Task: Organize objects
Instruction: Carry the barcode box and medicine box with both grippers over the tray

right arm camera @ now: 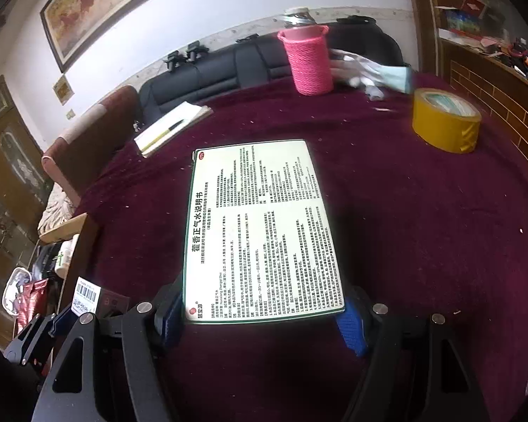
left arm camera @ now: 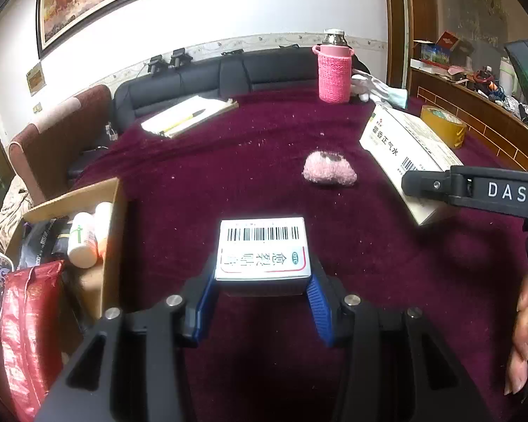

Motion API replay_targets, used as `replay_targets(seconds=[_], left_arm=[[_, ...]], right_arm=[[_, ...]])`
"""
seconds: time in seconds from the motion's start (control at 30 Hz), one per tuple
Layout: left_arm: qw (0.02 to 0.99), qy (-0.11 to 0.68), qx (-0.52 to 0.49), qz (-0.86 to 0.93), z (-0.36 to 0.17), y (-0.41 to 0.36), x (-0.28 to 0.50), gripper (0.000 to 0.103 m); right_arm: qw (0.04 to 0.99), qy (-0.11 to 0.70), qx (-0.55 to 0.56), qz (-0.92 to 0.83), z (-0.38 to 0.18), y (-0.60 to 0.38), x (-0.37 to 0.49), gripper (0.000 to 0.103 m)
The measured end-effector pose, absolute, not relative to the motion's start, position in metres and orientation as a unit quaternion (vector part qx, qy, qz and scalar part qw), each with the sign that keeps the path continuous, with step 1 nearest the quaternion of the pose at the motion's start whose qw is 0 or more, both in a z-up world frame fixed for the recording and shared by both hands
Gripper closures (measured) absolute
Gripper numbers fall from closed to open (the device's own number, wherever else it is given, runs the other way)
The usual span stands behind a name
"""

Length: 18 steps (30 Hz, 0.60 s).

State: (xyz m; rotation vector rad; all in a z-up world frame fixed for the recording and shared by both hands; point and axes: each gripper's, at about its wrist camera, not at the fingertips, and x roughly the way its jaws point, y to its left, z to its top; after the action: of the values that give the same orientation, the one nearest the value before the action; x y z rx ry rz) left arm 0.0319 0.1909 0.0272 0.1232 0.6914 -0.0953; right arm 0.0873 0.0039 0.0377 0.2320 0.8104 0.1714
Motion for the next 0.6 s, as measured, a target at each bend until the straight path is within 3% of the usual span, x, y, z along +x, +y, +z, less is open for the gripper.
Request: replay_targets(seconds=[0.6], left_arm=[[0.952,0.299,0.061,-0.028,0.040,0.193,0.023,0.057]], right_arm=[[0.921,0.360,0.094,0.117,0.051,0.021,0.078,0.027]])
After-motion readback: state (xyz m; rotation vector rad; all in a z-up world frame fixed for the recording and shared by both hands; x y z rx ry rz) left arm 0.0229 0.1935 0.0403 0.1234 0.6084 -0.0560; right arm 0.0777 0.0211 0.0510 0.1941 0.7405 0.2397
